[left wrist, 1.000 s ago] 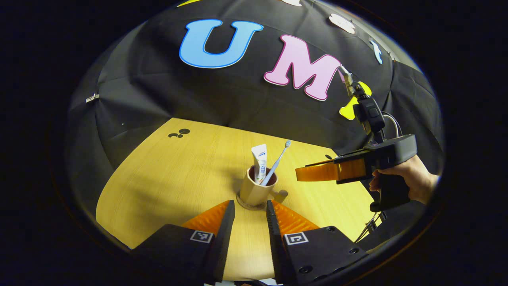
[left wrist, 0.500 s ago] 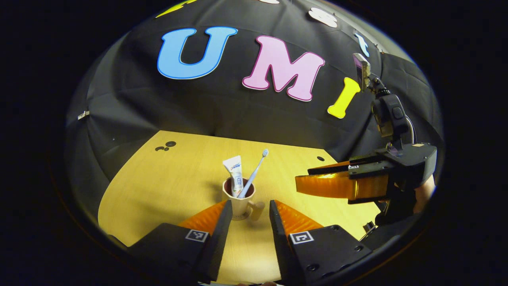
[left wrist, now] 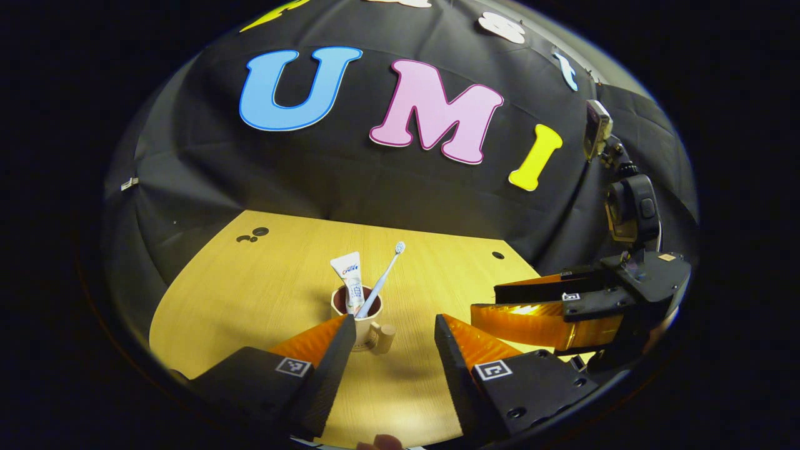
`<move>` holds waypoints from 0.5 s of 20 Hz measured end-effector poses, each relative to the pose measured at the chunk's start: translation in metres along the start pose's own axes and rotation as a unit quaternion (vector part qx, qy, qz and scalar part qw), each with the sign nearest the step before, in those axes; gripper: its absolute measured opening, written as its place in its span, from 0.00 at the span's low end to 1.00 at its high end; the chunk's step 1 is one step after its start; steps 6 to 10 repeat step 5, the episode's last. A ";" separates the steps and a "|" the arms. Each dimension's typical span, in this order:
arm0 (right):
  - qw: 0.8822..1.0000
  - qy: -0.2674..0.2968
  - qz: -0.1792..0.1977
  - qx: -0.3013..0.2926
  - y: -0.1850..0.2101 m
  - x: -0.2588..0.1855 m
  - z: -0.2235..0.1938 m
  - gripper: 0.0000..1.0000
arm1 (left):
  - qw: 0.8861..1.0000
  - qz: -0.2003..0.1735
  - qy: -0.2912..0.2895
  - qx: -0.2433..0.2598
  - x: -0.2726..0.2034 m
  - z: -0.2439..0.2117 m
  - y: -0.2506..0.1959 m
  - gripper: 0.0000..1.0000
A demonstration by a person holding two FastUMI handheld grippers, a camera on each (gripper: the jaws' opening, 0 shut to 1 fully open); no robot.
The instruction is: Put the toothbrush and toothpaste on the desktop into the cup, then pick up the cup and place it on the coaster on the desktop.
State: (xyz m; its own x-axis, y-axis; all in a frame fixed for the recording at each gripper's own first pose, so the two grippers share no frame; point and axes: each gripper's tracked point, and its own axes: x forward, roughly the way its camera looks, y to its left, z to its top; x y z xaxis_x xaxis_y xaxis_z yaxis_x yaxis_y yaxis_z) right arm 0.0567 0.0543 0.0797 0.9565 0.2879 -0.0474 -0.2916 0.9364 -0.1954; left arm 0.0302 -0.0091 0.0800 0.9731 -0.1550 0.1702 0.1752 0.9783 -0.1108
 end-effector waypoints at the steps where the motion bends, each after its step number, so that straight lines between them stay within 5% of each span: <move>1: 1.000 -0.002 0.000 -0.001 -0.001 -0.002 -0.001 0.77 | 1.000 0.001 0.000 0.001 0.000 0.000 -0.002 0.81; 10: 1.000 -0.002 -0.002 -0.003 -0.005 -0.005 -0.007 0.84 | 1.000 0.003 0.001 0.007 0.000 -0.001 -0.008 0.81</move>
